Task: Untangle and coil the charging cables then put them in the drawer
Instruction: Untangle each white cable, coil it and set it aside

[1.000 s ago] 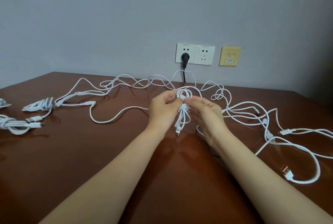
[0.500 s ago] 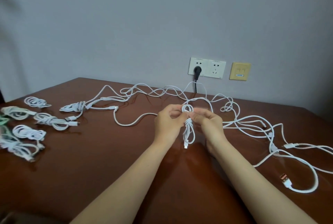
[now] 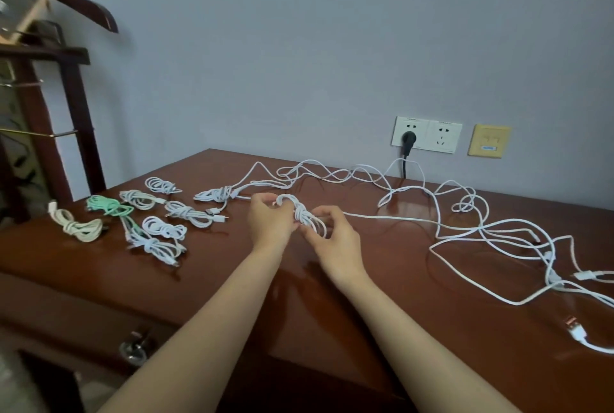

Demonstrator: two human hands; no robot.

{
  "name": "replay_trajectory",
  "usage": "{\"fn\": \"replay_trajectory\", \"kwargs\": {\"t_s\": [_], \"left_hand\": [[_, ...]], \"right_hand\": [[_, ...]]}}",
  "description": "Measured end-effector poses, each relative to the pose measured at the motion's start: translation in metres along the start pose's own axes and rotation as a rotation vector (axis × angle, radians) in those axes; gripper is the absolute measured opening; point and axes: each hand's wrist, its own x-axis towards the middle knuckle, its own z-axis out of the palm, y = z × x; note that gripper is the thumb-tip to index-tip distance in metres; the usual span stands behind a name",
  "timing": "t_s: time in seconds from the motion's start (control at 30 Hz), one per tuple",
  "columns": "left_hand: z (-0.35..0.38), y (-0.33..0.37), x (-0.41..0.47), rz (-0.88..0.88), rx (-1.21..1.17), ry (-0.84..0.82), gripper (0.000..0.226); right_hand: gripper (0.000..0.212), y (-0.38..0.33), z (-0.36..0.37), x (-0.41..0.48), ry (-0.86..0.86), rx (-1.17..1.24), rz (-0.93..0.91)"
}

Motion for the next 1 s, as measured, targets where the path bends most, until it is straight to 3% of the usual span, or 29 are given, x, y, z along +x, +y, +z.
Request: {"fn": "replay_trajectory", "kwargs": {"t_s": [0.1,0.17,0.27,0.5,0.7,0.8,0.93,1.0], "left_hand": [[-0.022,0.005,0.003,0.133,0.375,-0.033,0.011],[-0.035,0.012,0.004,0.186,0.627,-0.081,0.022],[-0.054,0.026,0.004,0.265,0.820,-0.133,0.025],[-0.090,0.047,-0.002,0.250,0.882,-0.300,0.037],[-0.103,0.047,-0.006,0.205,0.955,-0.388,0.036],[-0.104,0.044,-0.005,0.197,0.960,-0.375,0.034],[-0.095,0.044,-0.007,0.232,0.965,-0.392,0.037],[-0.086,0.045,-0.007,0.270,0.964,-0.401,0.040]], "right_hand": [[0.017,-0.005,0.010,-0.006,-0.025,-0.030,-0.013],[0.018,-0.007,0.016,-0.010,-0.058,-0.071,-0.024],[0.018,-0.008,0.025,-0.018,-0.123,-0.123,-0.028],[0.012,-0.020,0.047,-0.030,-0.289,-0.197,-0.035],[0.012,-0.026,0.066,-0.035,-0.319,-0.184,-0.028],[0.025,-0.031,0.067,-0.038,-0.353,-0.168,-0.009],[0.060,-0.030,0.047,-0.035,-0.491,-0.078,0.049],[0.065,-0.027,0.033,-0.032,-0.488,-0.082,0.072]]}}
